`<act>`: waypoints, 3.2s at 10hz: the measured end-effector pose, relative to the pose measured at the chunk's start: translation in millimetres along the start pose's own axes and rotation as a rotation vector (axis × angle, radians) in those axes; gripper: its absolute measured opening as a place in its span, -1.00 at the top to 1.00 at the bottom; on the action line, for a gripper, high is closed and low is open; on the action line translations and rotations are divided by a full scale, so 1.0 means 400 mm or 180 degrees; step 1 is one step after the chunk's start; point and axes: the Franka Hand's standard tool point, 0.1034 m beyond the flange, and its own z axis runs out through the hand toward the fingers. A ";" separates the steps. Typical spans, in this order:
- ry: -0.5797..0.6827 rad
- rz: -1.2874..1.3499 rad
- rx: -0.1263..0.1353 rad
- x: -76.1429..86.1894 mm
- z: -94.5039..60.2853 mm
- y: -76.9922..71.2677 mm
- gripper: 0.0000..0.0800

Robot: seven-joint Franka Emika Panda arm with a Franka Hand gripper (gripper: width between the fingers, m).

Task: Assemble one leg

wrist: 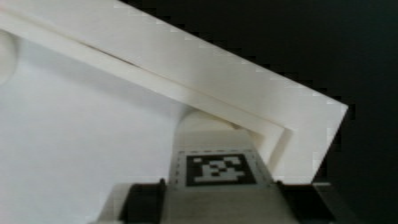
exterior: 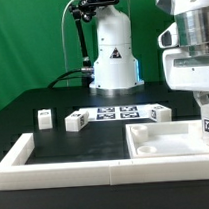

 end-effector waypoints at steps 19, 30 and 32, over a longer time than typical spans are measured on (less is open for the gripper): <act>-0.0152 -0.4268 -0.0234 0.023 -0.001 0.011 -0.35; -0.0007 -0.1838 -0.0124 0.011 0.005 0.006 0.27; 0.0067 -0.0920 -0.0100 0.000 0.009 0.001 0.27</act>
Offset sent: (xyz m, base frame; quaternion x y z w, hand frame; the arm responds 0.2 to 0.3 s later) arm 0.0026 0.0002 0.0016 -0.0399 -0.0266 -0.2627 0.9637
